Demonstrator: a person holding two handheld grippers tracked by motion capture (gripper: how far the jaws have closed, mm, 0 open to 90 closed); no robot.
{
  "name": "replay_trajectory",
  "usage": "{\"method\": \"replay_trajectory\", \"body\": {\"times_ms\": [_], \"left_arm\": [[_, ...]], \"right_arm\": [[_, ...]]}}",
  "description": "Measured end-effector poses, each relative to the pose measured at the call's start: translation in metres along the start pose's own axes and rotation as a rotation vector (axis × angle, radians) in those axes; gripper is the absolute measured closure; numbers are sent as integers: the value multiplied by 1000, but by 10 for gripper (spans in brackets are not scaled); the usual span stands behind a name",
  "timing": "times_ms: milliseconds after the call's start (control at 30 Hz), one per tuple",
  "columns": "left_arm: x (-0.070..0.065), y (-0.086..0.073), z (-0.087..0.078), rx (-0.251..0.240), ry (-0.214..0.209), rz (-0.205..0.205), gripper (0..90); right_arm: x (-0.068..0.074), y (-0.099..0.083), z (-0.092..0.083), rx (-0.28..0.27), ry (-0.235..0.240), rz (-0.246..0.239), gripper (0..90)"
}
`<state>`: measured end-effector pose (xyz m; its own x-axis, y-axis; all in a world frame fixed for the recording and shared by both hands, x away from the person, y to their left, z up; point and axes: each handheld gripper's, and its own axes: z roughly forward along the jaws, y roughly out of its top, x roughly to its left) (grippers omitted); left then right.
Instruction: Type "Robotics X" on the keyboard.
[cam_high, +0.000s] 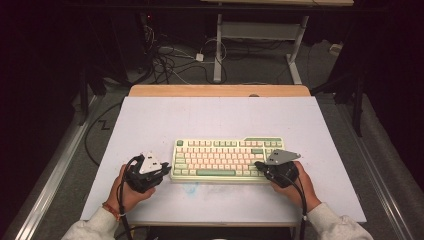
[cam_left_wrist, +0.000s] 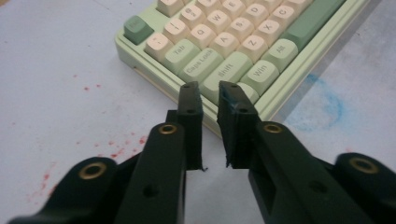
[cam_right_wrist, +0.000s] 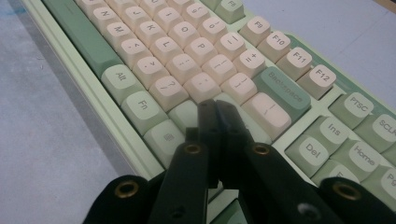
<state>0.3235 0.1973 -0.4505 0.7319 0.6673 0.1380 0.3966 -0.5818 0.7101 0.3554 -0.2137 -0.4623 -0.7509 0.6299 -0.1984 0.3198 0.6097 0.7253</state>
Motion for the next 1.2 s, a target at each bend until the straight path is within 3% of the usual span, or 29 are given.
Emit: {"method": "replay_trajectory", "body": {"times_ms": [100,333,833,1200], "left_arm": [[2,4,-1,-8,-11,25,863],[5,20,6,-28,-51,24,873],[-11,57,35,25,-112,129,873],[-17,71,54,59,-167,148,865]], "right_arm": [[1,0,0,1,-5,-7,900],[1,-1,0,-8,-5,-4,900],[0,-2,0,-13,-3,2,900],[0,-2,0,-11,-2,2,900]]}}
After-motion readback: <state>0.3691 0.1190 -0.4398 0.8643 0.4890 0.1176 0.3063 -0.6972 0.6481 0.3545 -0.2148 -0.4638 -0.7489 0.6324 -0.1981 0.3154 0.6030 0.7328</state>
